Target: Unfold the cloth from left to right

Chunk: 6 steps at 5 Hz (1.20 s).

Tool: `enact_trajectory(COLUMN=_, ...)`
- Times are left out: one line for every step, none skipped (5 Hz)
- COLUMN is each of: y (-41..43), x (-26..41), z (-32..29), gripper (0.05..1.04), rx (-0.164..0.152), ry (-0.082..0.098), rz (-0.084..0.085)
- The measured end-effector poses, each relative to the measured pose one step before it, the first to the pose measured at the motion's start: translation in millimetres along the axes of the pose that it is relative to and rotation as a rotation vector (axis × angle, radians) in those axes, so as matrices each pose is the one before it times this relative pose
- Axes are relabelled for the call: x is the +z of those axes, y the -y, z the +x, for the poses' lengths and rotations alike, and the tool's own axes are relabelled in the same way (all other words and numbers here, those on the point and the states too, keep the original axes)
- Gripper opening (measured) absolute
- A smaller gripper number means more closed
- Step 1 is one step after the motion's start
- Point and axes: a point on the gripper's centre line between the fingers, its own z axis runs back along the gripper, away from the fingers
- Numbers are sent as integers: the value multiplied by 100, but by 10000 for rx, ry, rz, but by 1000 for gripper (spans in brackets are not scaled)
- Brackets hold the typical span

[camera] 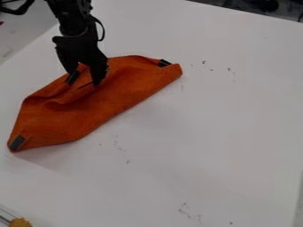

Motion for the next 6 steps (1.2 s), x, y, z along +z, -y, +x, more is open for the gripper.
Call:
enact_trajectory(y=369, x=-985, z=-536, gripper=1001, rx=27, ry=-277, rz=-130)
enact_trajectory(y=-51, x=-569, z=-64, gripper=1001, rx=150, ry=-14, rz=102)
enact_trajectory(y=515, x=-1055, z=-360, gripper=1001, rx=139, ry=-156, rz=62)
enact_trajectory(y=176, x=-131, z=254, gripper=1001, rx=14, ry=104, rz=-91)
enact_trajectory(y=-44, x=-56, z=269, gripper=967, rx=-68, ry=51, rz=-15)
enact_trajectory(y=271, x=-135, z=-271, gripper=702, rx=52, ry=26, rz=-20)
